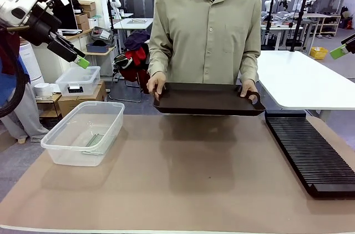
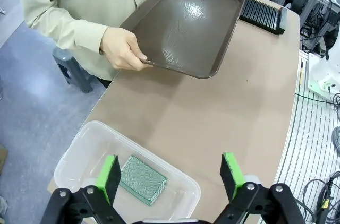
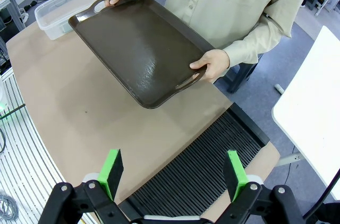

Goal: Sort PCBs into racks and boxes based on the side picked up.
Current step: If the short side of the Blank PCB is picked up, insert it into the PCB Rack ; if the long side is picked up, place it in the Organizing box.

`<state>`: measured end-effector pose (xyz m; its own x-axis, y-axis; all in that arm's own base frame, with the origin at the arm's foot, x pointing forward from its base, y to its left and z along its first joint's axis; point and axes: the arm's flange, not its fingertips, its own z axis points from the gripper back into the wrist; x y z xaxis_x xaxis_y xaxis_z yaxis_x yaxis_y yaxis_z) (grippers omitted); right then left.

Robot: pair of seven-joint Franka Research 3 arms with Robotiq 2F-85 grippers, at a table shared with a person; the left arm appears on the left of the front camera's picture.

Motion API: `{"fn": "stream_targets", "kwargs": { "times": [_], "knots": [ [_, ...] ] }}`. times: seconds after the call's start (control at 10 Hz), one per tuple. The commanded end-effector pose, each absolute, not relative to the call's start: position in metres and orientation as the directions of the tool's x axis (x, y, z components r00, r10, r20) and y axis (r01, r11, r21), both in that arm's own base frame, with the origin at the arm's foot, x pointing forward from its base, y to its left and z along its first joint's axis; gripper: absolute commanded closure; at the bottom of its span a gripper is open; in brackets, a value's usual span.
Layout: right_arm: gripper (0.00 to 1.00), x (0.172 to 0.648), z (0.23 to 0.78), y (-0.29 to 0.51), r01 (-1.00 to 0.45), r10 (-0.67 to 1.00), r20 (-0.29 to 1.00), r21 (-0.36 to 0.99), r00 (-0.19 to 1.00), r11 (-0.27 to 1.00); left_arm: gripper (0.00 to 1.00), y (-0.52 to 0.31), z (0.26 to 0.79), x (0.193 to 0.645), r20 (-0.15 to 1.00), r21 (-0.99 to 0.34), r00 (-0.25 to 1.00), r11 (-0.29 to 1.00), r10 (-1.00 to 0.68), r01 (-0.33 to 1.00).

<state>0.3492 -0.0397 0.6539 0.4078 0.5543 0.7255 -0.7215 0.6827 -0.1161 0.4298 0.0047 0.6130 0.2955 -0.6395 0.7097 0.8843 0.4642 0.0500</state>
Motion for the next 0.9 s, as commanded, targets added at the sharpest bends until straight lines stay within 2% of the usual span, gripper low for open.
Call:
{"fn": "stream_targets", "kwargs": {
  "times": [0.0, 0.8],
  "knots": [
    [0.00, 0.3496, 0.6532, -0.0384, -0.729, 0.553, 0.729, -0.108, 0.404, 0.676, 0.00, 0.0048, 0.6131, 0.4293, 0.709, 0.050, 0.295, 0.463, -0.641, 0.885],
    [0.00, 0.3496, 0.6532, -0.0384, -0.729, 0.553, 0.729, -0.108, 0.404, 0.676, 0.00, 0.0048, 0.6131, 0.4293, 0.709, 0.050, 0.295, 0.463, -0.641, 0.885]
  ]
}}
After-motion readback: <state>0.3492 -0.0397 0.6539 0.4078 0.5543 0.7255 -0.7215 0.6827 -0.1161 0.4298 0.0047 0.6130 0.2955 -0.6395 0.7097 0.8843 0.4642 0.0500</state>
